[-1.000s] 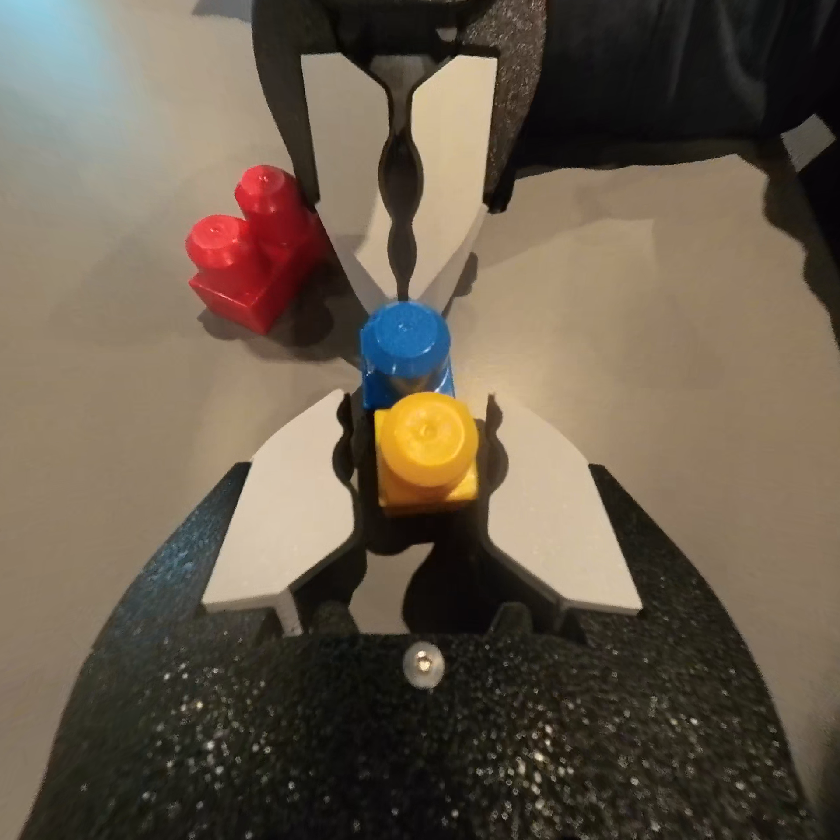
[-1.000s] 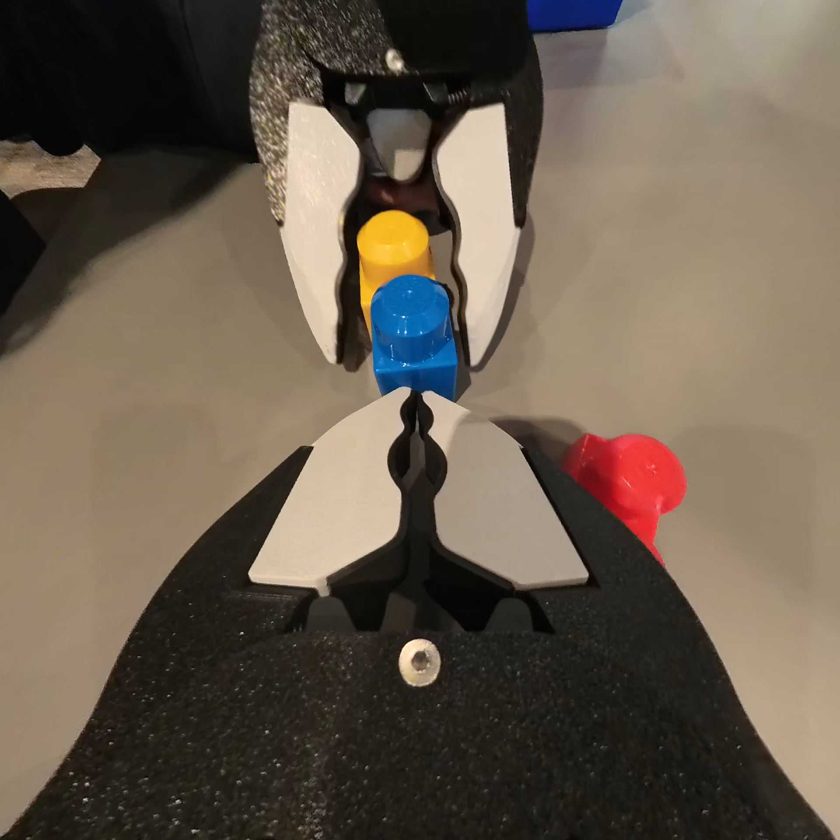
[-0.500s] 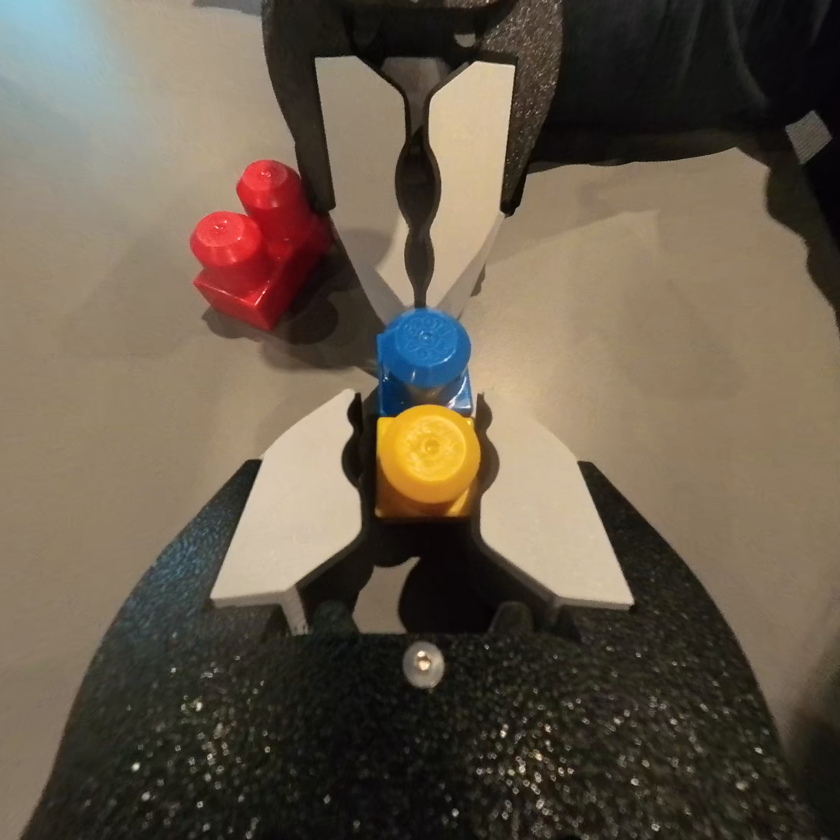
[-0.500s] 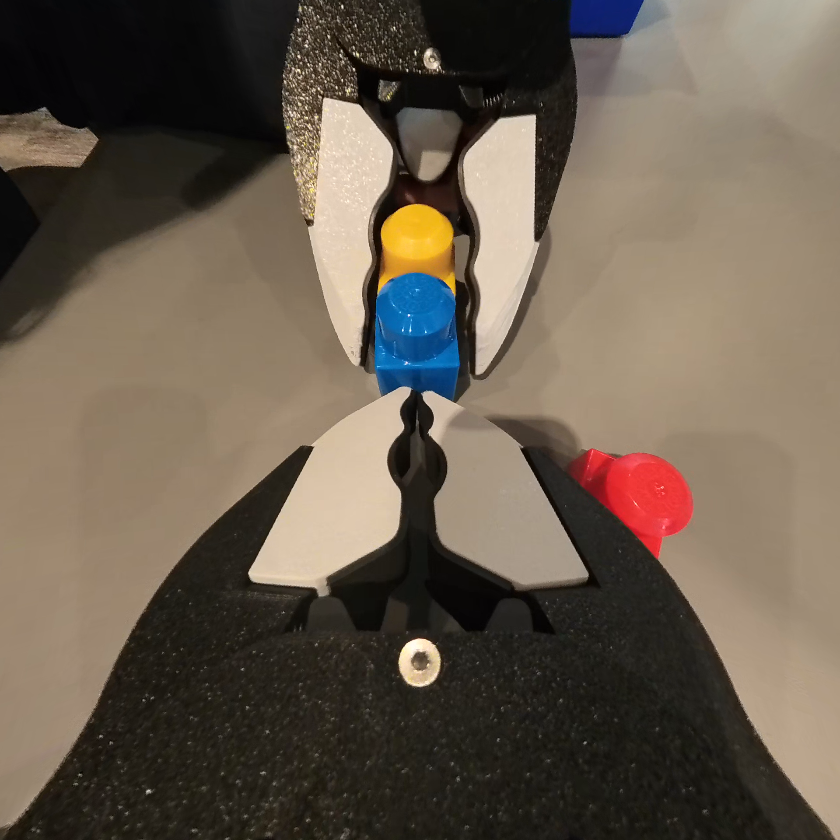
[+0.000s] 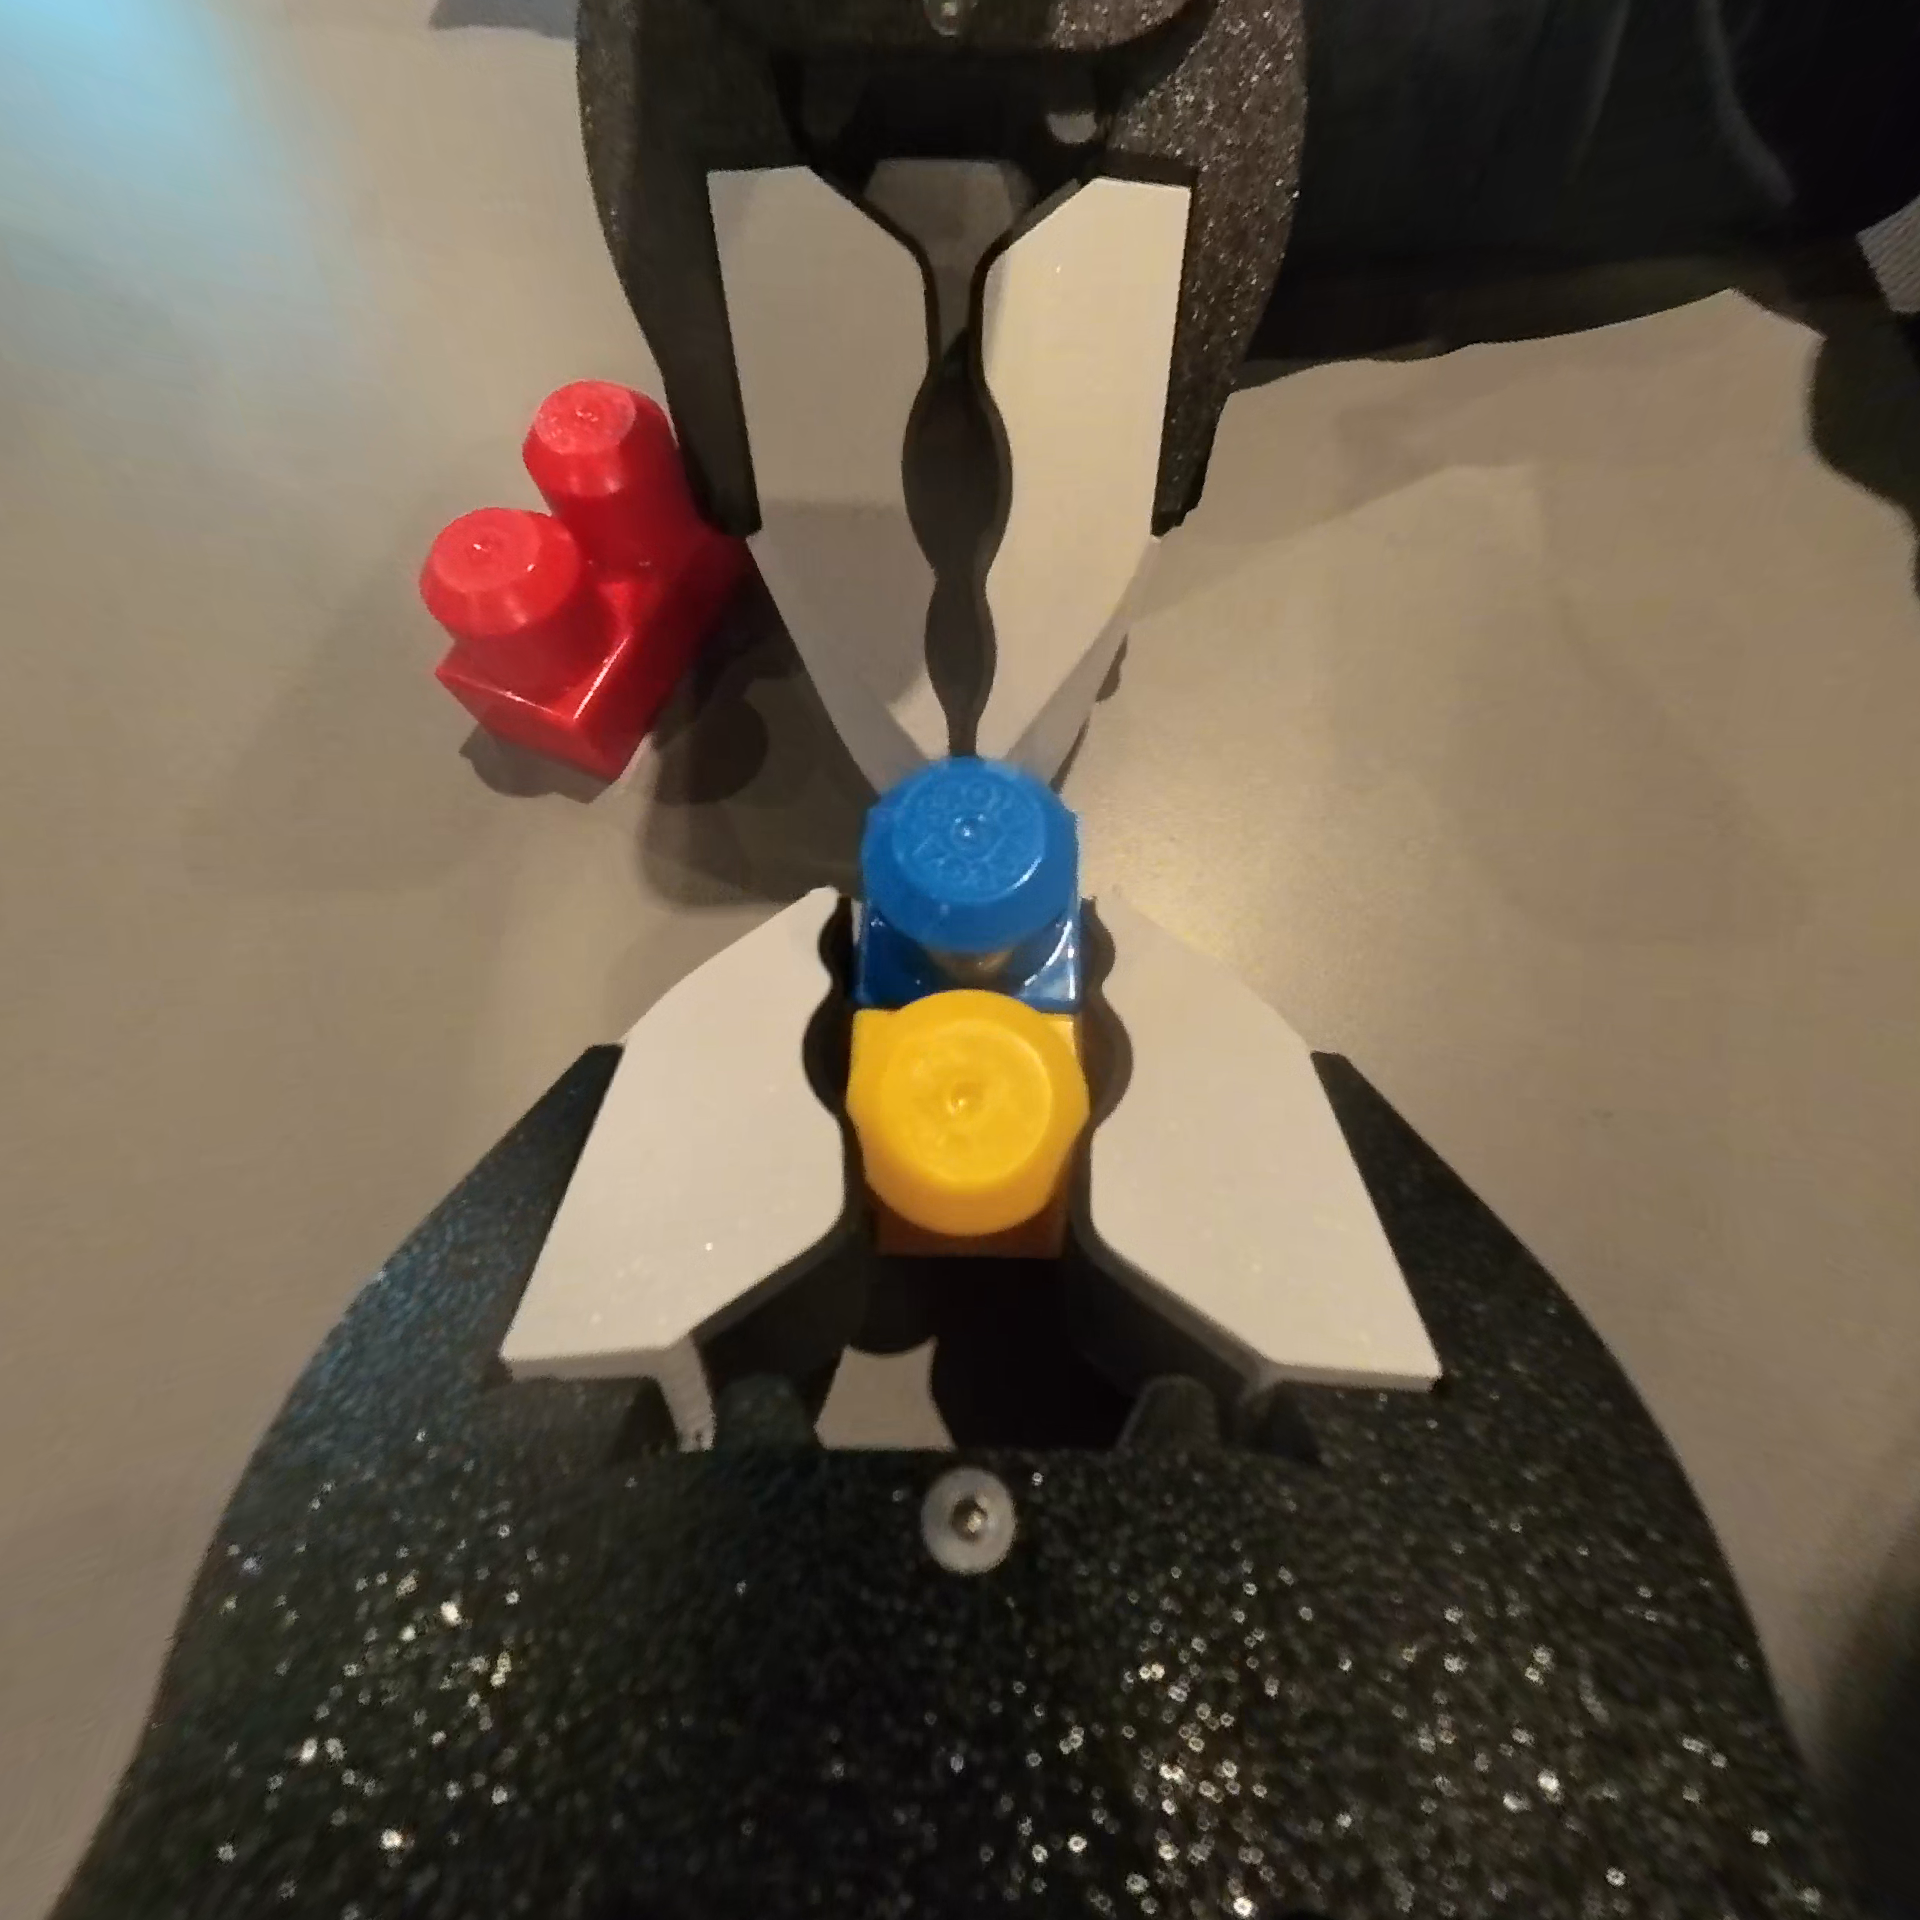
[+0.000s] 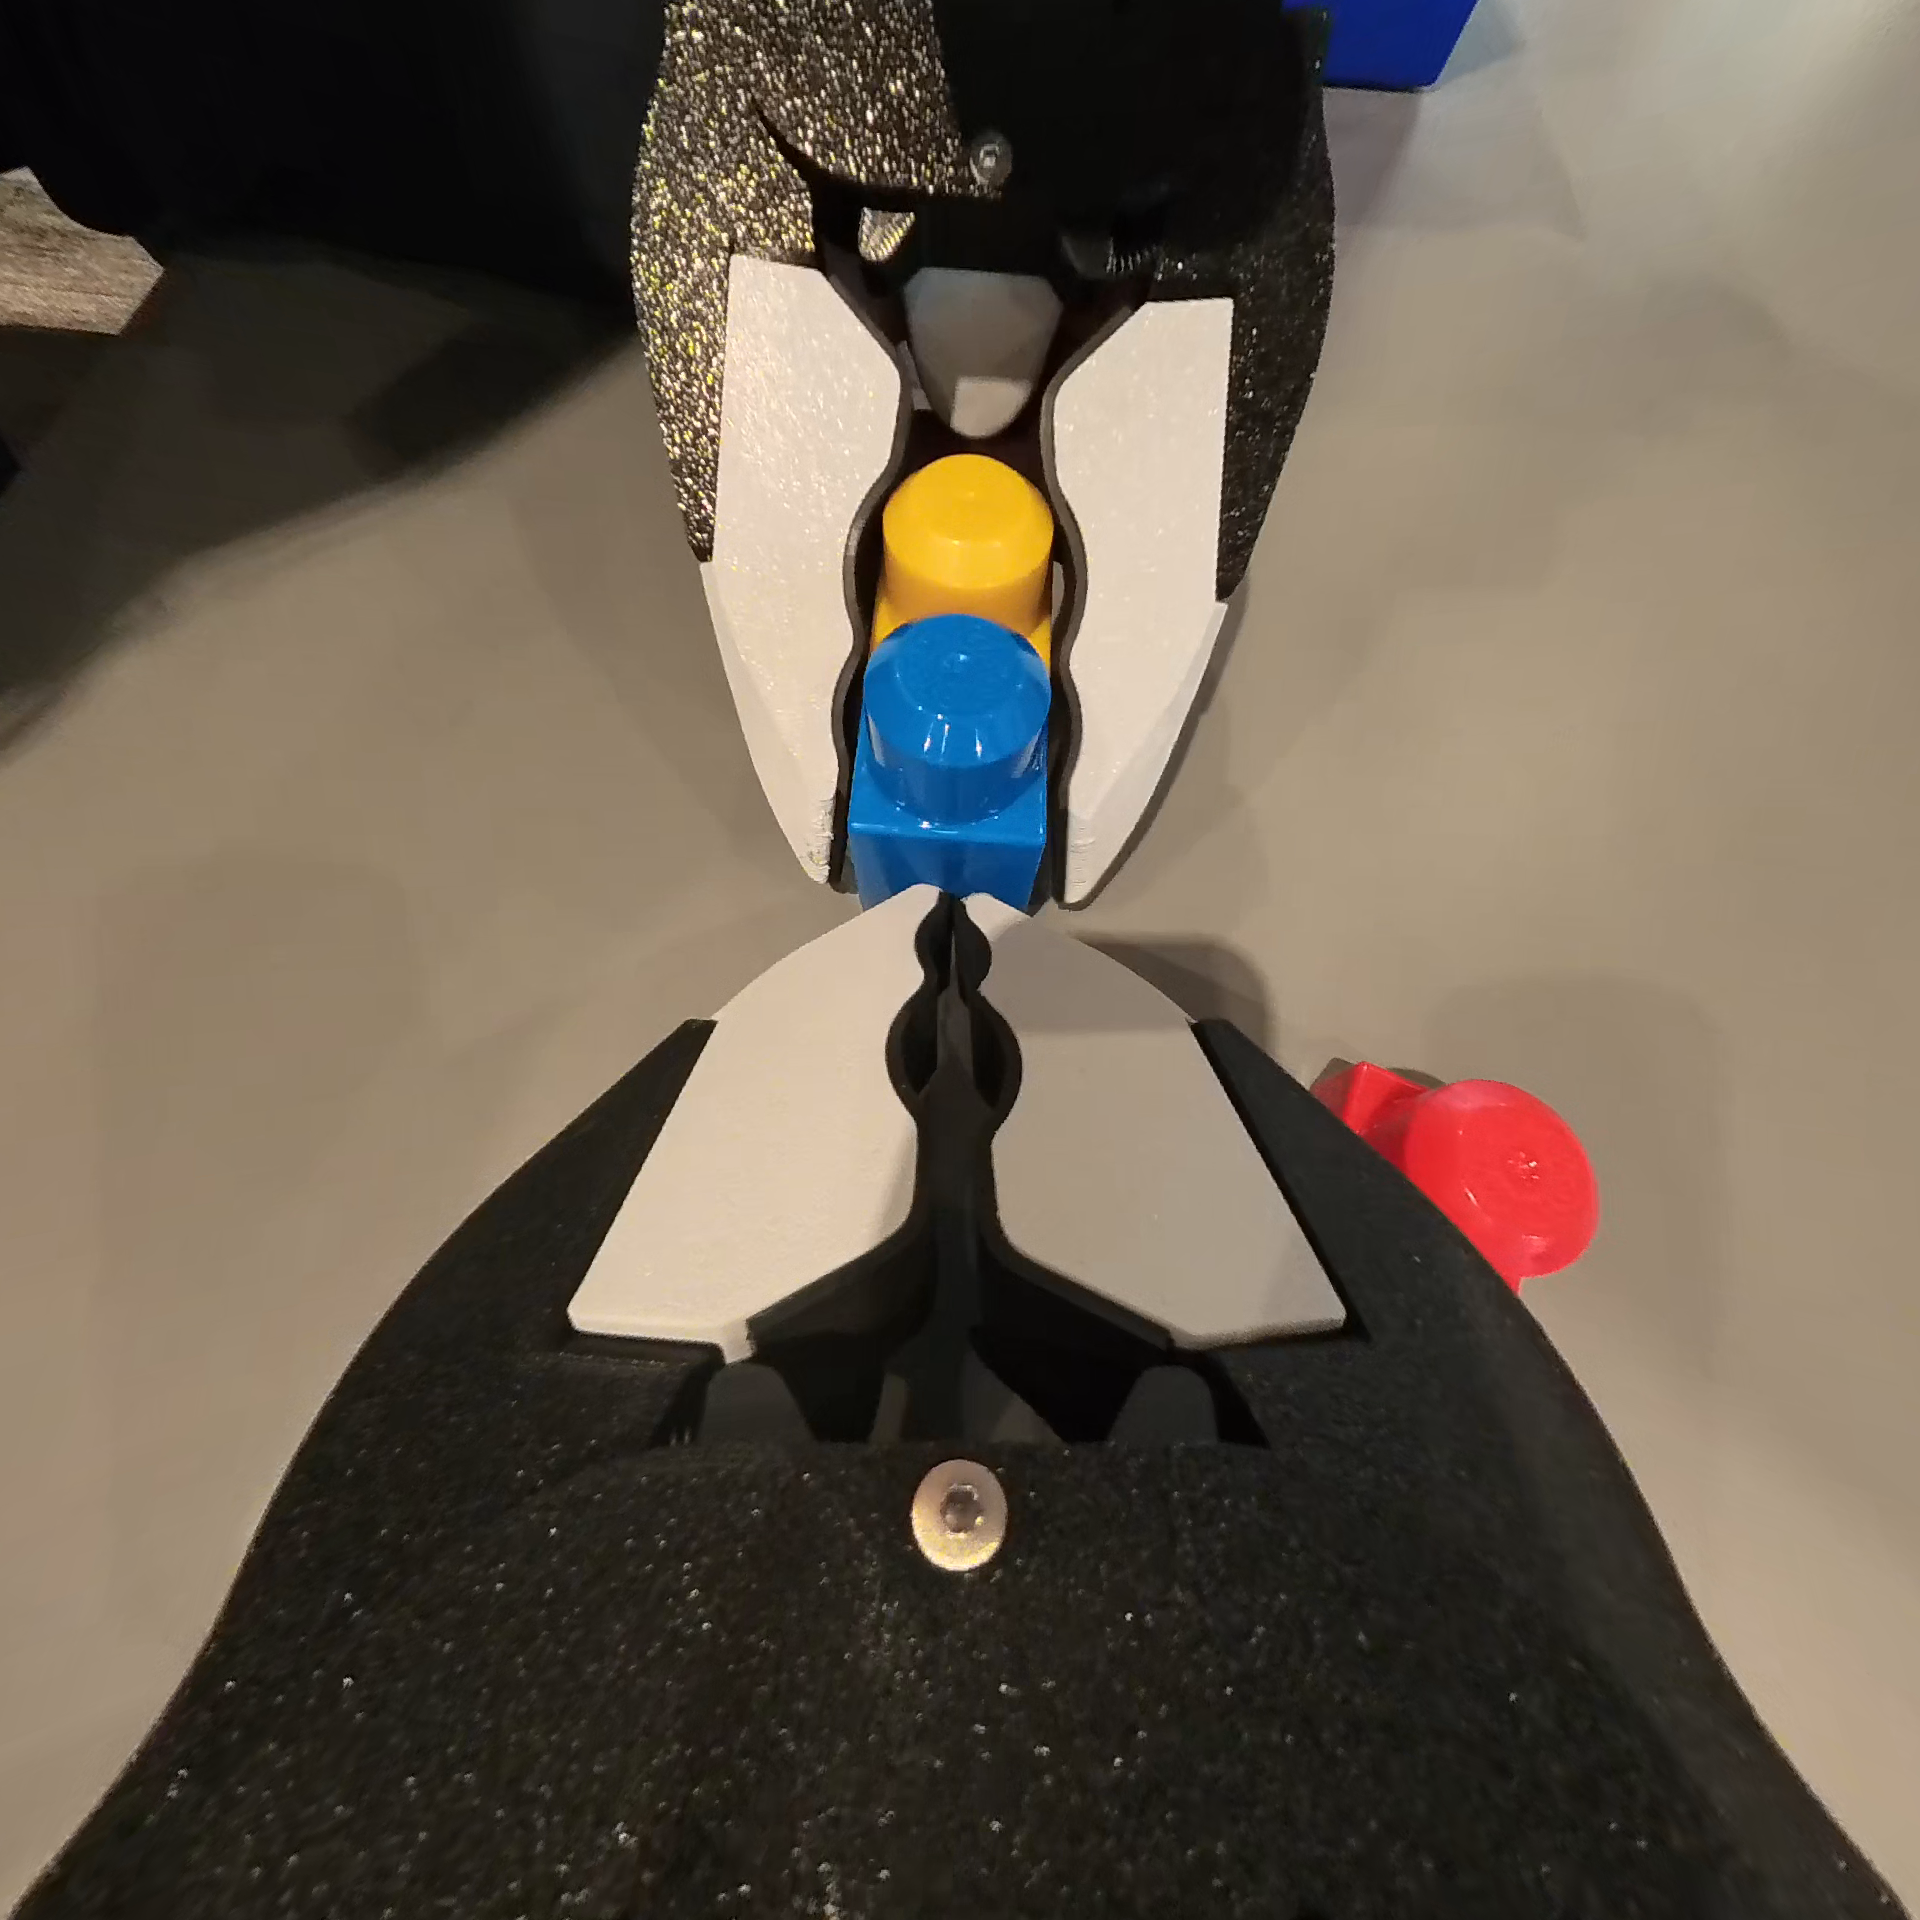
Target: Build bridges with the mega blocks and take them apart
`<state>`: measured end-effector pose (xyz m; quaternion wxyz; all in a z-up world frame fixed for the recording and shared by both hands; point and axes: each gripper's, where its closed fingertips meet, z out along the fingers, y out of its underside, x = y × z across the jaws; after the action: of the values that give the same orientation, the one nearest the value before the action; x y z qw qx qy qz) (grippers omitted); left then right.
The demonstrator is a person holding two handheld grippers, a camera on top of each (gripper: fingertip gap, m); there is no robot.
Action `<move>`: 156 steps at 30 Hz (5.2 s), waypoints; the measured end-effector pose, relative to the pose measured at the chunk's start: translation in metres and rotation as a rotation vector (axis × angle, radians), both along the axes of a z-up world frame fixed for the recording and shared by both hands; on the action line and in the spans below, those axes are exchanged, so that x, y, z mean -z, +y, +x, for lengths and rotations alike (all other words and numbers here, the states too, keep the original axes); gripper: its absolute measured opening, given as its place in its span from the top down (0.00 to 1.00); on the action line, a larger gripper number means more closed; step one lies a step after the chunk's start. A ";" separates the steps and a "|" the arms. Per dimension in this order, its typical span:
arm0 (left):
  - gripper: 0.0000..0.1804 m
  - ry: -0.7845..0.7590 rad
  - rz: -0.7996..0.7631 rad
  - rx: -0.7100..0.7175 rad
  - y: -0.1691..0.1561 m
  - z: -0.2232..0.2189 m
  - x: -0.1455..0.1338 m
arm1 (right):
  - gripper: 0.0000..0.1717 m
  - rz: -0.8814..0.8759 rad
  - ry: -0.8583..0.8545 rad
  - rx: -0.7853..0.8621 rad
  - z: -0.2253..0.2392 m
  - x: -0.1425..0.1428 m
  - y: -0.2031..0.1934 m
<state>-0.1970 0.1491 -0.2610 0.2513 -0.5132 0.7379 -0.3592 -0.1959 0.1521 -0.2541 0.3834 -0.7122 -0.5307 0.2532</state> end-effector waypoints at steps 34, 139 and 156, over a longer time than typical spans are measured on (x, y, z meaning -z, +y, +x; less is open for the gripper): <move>0.77 0.003 -0.014 0.057 -0.004 0.007 -0.001 | 1.00 0.007 0.032 0.054 0.005 -0.006 -0.005; 0.57 -0.002 0.134 -1.247 0.033 -0.013 -0.005 | 1.00 0.241 0.298 0.306 0.037 -0.053 0.004; 0.58 -0.027 0.199 -1.194 0.037 -0.017 -0.011 | 1.00 0.291 0.275 0.328 0.042 -0.054 0.006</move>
<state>-0.2140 0.1857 -0.2502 0.4657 -0.8080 0.3490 -0.0920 -0.1536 0.1580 -0.2002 0.5861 -0.6851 -0.3820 0.2030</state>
